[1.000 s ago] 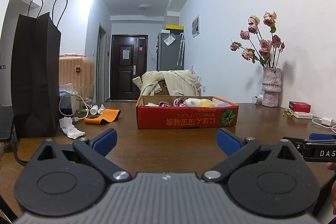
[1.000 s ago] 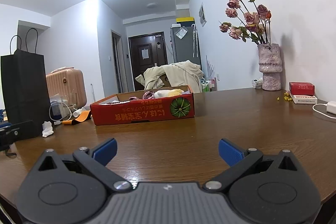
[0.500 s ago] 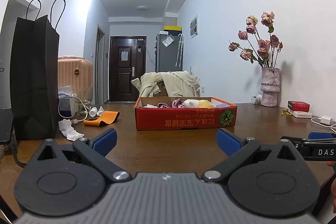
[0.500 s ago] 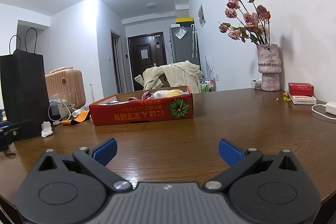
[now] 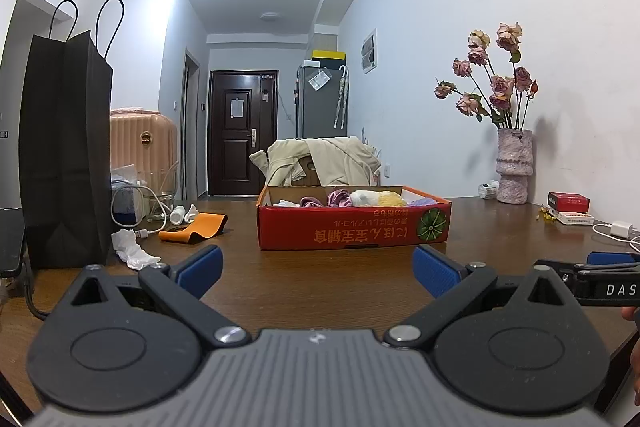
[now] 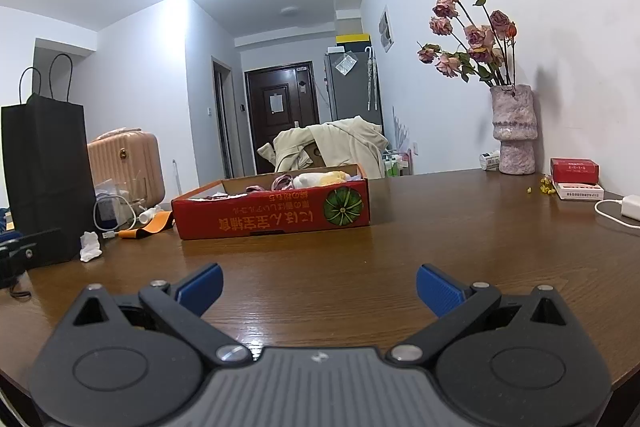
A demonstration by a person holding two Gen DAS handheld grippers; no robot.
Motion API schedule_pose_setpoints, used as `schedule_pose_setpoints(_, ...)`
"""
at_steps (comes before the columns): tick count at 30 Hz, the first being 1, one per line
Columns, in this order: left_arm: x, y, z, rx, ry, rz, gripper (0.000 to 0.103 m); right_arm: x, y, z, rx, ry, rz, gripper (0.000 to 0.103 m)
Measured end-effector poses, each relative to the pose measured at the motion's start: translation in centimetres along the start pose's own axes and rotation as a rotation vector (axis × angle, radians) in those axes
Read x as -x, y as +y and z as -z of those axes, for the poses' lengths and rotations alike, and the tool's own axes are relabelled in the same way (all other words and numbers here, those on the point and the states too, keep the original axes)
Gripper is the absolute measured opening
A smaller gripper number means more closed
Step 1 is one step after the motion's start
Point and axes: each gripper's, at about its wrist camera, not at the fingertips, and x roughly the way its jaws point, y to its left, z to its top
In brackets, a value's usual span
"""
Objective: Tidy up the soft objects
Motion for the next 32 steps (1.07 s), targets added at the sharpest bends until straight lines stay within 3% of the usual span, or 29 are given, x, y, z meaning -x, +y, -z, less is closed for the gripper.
schedule_pose_setpoints(32,0.5,0.2,-1.6,0.003,-0.045,-0.006,0.103,0.6,0.4,-0.9,0.021,-0.049,-0.013,0.103)
